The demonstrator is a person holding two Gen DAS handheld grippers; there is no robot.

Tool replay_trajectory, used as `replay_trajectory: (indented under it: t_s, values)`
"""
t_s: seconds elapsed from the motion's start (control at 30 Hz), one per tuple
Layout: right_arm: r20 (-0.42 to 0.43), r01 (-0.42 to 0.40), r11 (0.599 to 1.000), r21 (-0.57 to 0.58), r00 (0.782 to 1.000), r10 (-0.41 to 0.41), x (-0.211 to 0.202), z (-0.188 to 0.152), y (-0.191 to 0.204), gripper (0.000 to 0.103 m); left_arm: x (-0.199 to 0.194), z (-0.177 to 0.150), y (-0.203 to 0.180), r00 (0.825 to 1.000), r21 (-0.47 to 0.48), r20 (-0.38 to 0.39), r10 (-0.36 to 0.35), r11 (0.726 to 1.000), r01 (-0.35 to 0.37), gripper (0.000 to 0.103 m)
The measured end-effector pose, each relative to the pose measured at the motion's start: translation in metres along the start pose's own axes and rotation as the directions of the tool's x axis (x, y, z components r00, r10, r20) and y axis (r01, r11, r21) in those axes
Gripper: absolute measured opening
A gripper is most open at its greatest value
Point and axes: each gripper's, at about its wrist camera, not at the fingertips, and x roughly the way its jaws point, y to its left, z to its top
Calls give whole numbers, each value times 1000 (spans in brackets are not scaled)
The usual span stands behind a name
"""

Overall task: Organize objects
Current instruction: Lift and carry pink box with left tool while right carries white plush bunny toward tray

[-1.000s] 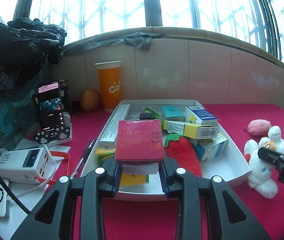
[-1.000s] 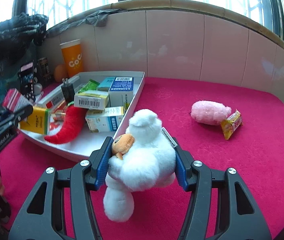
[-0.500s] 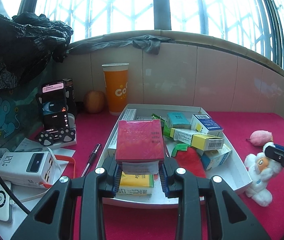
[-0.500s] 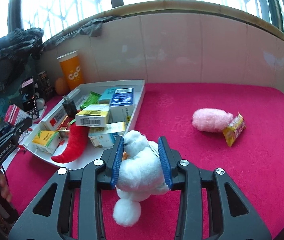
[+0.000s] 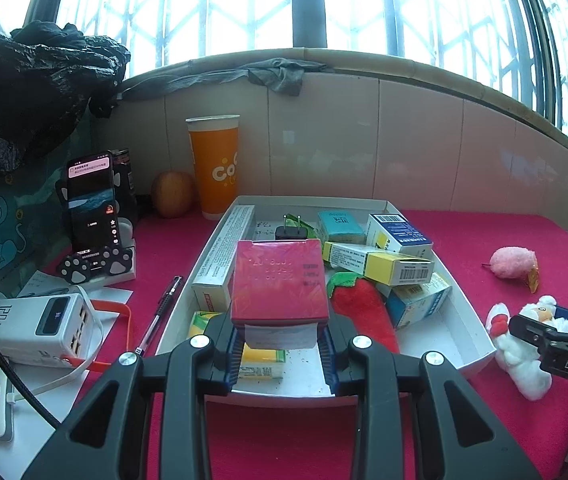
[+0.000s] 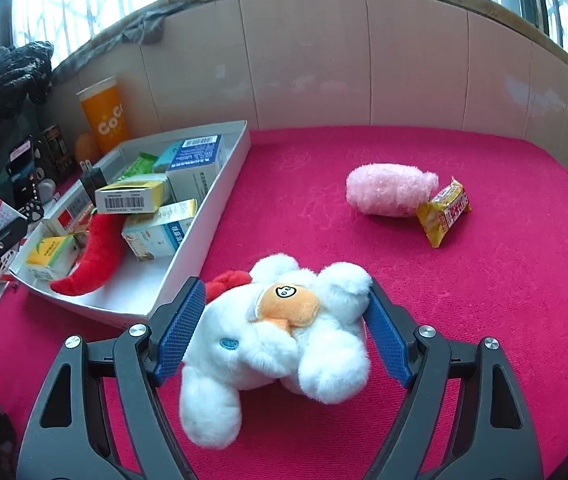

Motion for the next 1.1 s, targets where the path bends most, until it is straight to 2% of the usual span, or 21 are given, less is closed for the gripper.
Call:
replay_trajectory:
  t_s: [0.1,0.17,0.2,0.23,0.27,0.37,0.5,0.7,1.1]
  values:
    - [-43,-4,1000,1,999,4,9,0,-2,82,1,-1,-1,1000,-2,-6,-10,1000,10,32]
    - [-101,-48,999,2,994,48,18,-3,-2,82,1,-1,-2,1000,0,-7,-13,1000,13,32]
    - [-125,-78,997,3,989,78,22,-4,-2,79,0,-2,-2,1000,2,-6,-15,1000,15,32]
    - [-130,-105,994,1,986,104,23,-5,0,63,0,-2,-3,1000,2,-6,-16,1000,16,32]
    - [-129,-134,991,-16,983,130,21,-6,3,61,0,-2,-2,1000,1,-5,-16,1000,16,32]
    - [-107,-137,988,-74,986,129,15,-8,12,57,-1,-1,-2,1000,-4,-4,-17,1000,17,32]
    - [-65,-132,990,-57,990,128,3,-3,5,57,-2,3,2,1000,-12,2,-18,1000,18,32]
    - [12,-134,989,-62,991,135,-20,24,6,57,-3,12,6,1000,-16,16,-15,1000,16,32]
    - [72,-173,976,-134,980,184,-36,60,50,57,-6,32,9,999,11,52,-7,1000,6,32]
